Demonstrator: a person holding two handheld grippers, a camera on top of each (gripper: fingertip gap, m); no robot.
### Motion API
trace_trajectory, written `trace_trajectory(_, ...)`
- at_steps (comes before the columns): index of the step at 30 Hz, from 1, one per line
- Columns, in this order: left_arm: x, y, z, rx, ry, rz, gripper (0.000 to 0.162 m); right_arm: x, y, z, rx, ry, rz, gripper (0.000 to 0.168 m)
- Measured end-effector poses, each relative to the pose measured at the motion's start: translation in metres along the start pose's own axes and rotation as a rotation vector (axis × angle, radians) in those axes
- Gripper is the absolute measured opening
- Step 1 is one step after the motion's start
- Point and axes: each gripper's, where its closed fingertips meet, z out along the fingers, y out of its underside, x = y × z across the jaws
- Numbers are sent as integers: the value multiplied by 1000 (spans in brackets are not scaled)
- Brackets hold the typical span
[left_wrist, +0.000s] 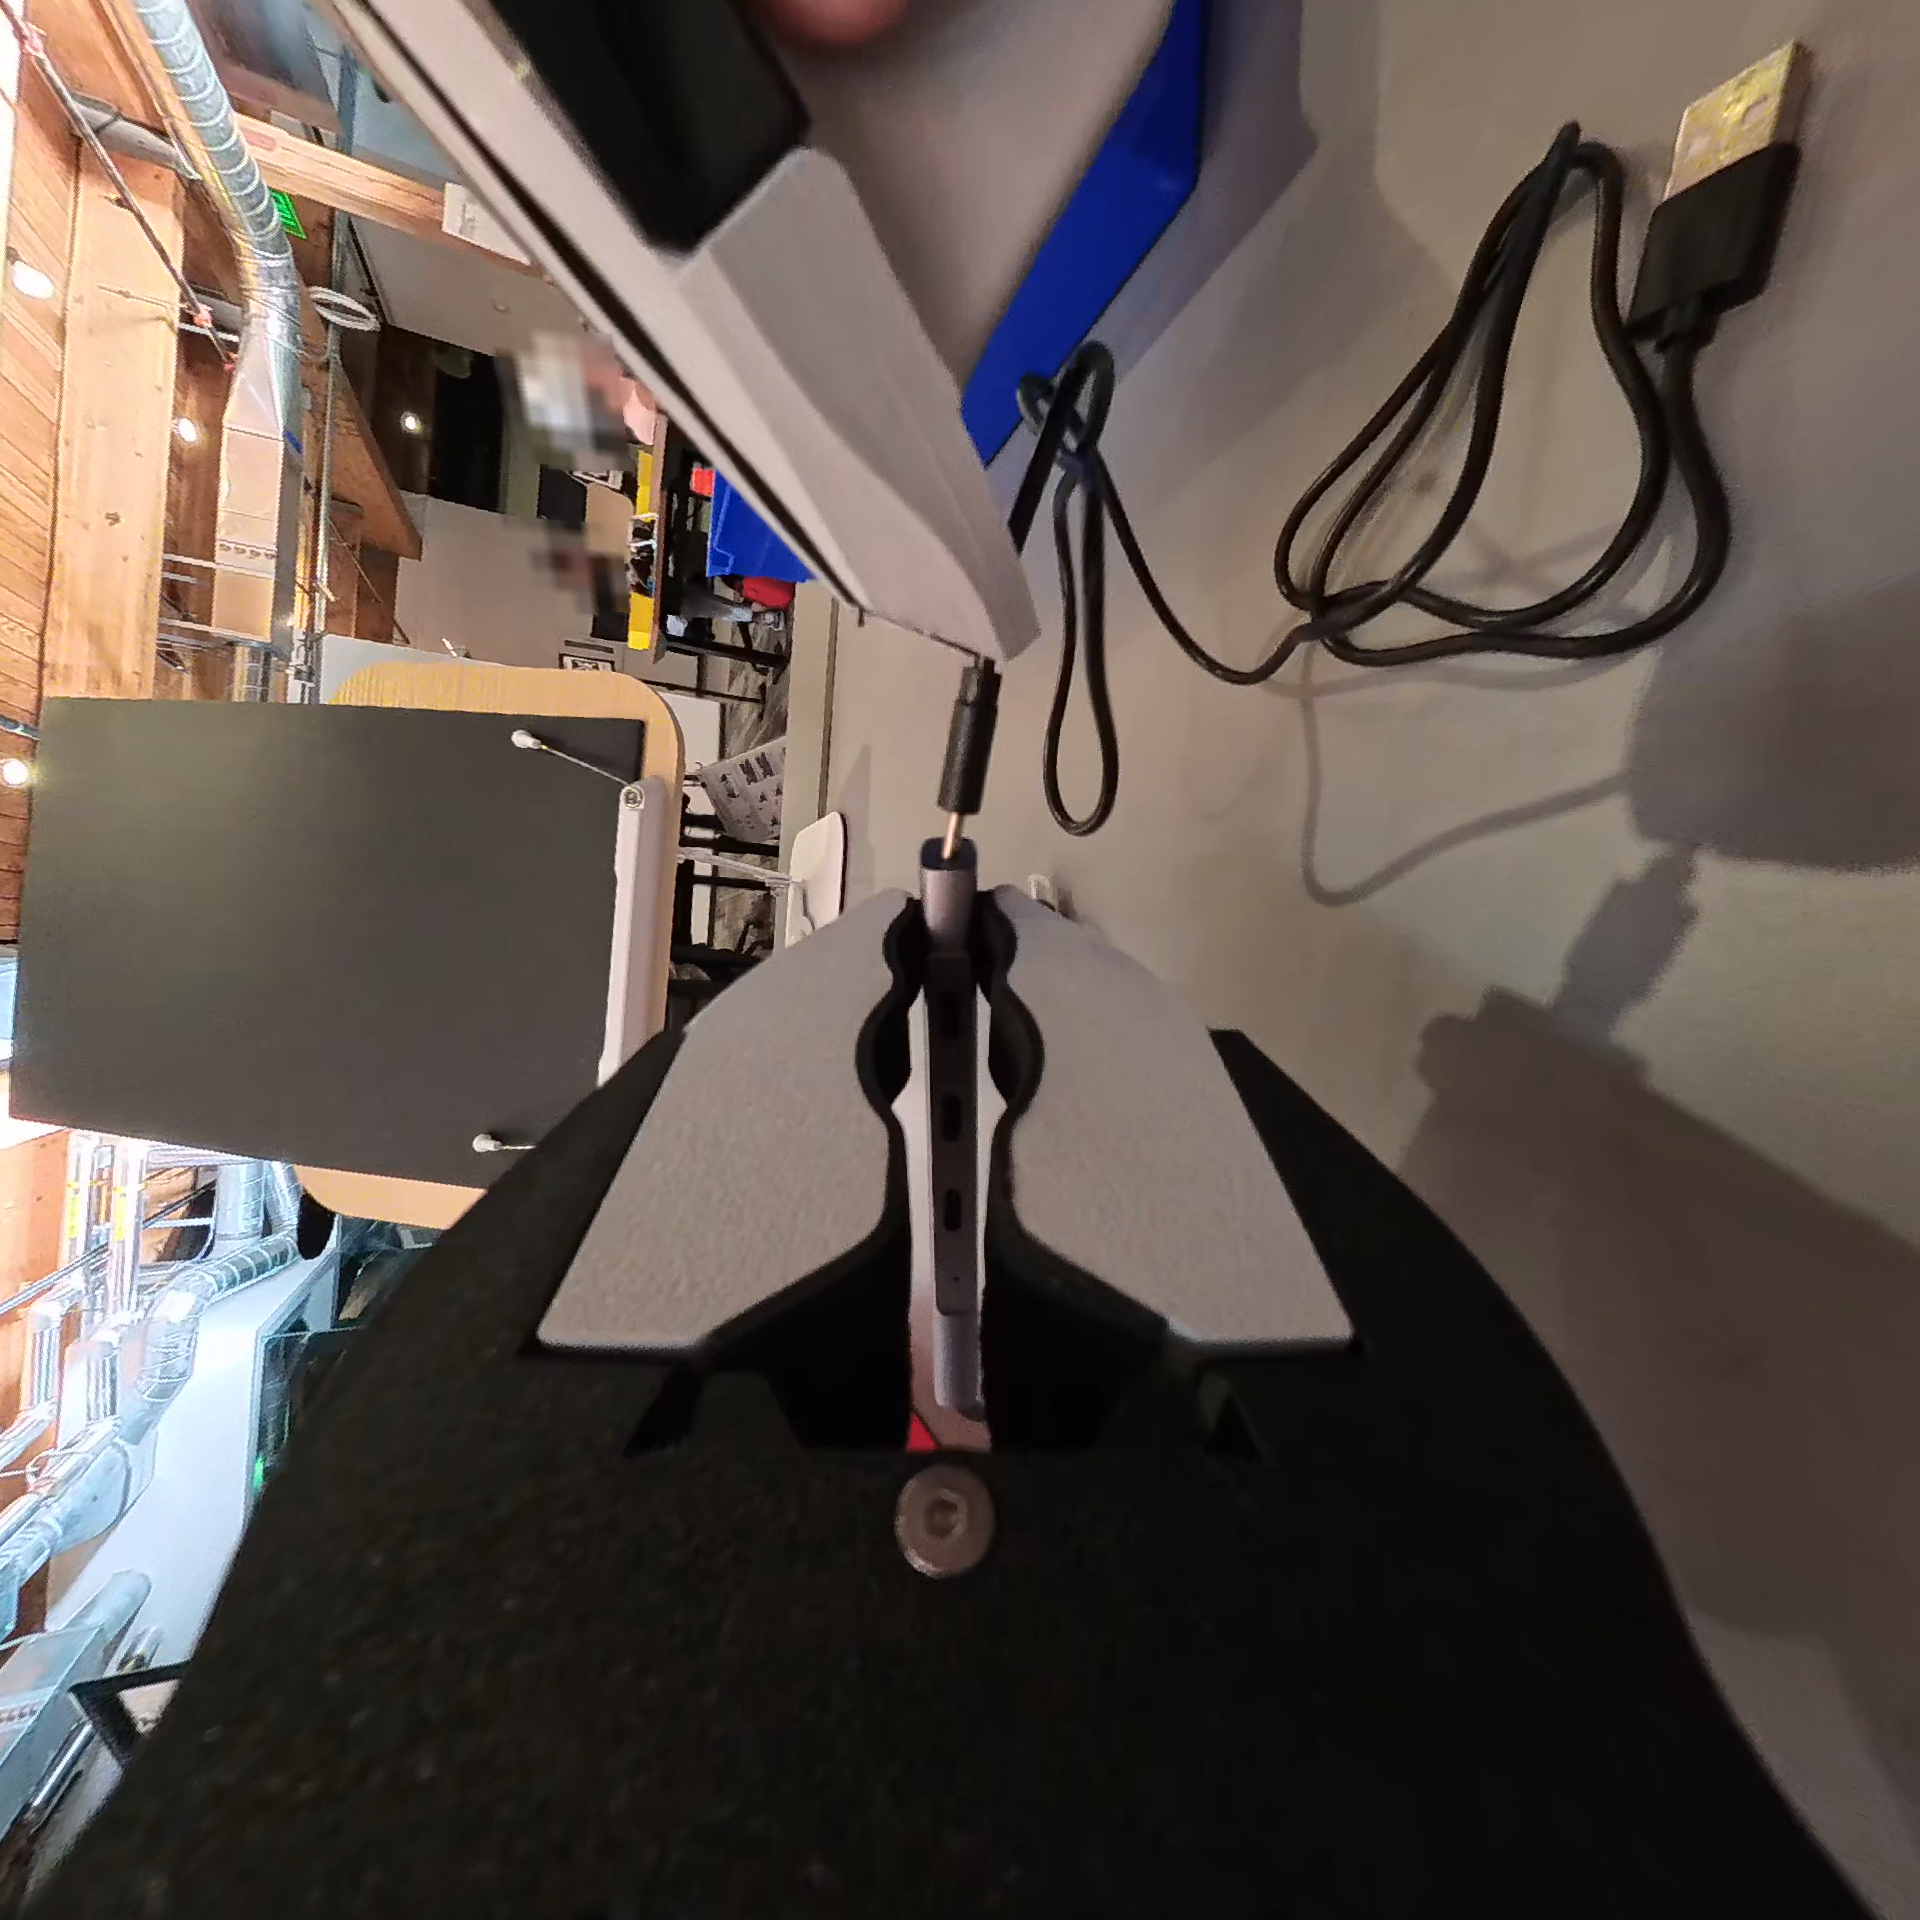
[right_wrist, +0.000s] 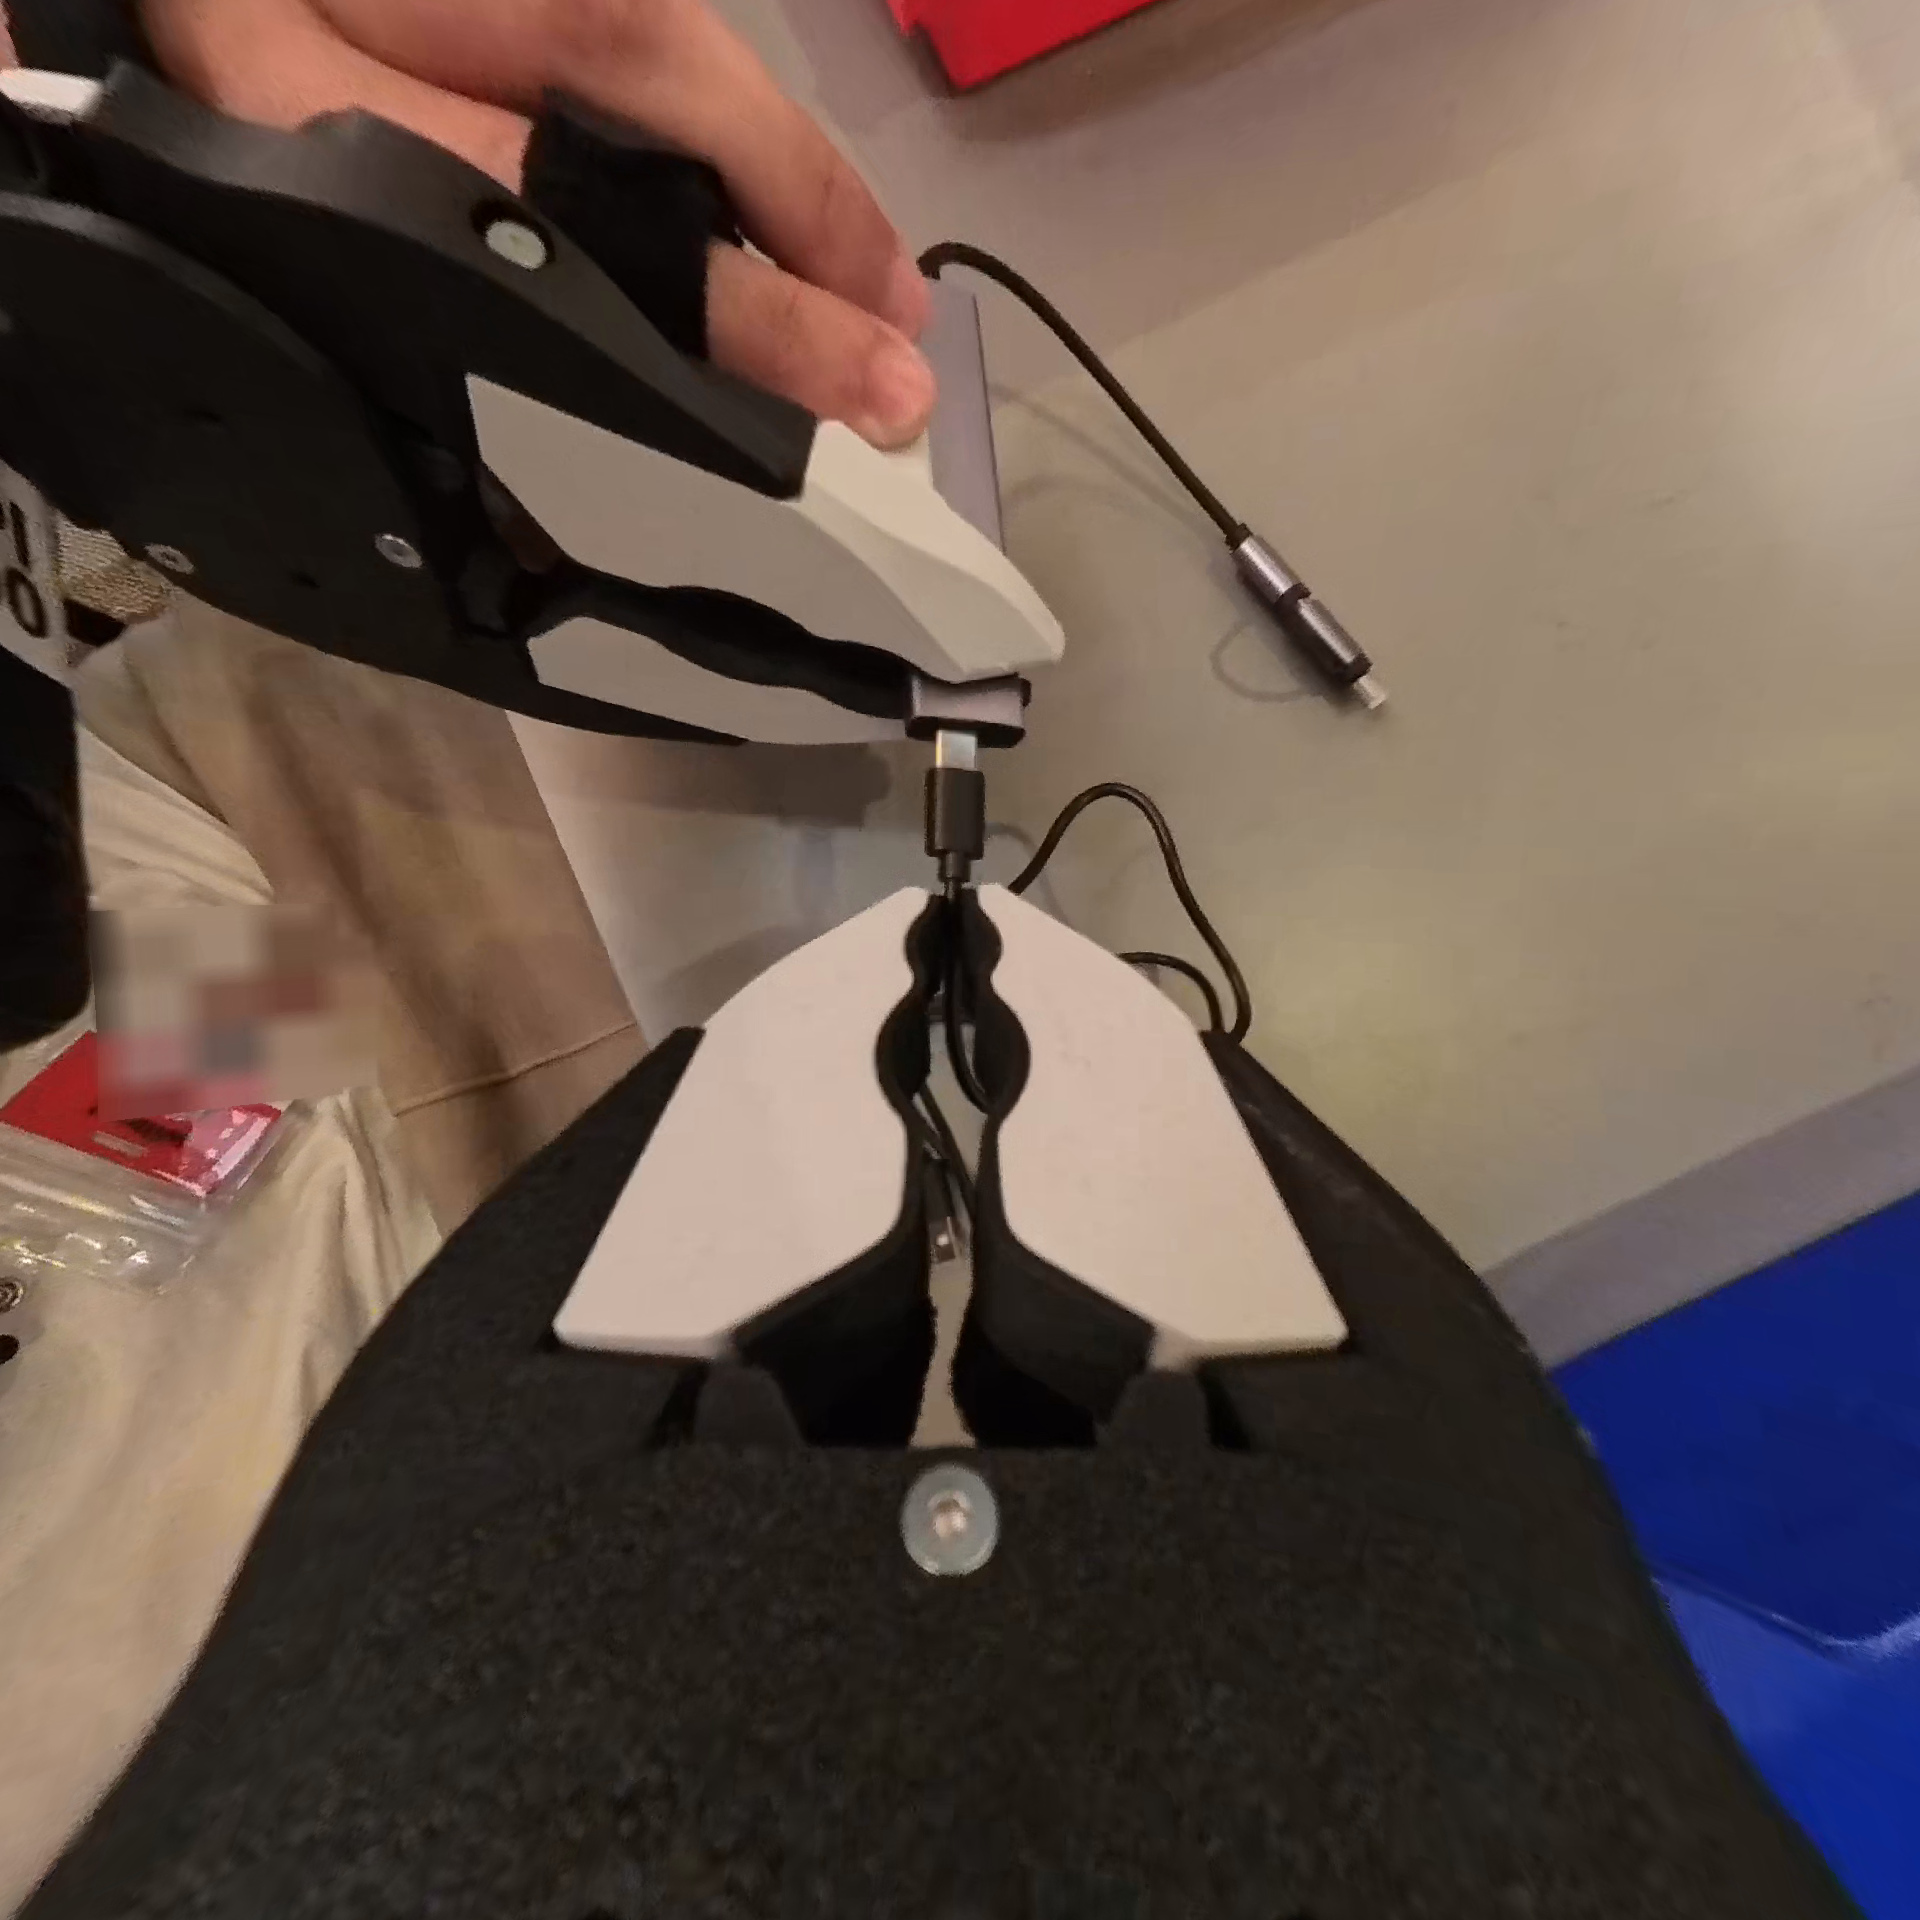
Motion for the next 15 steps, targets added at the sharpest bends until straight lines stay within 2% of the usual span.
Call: trace_trajectory(15,5,-4,-2,7,11,22,9,-2,6,3,-46,7,-10,2)
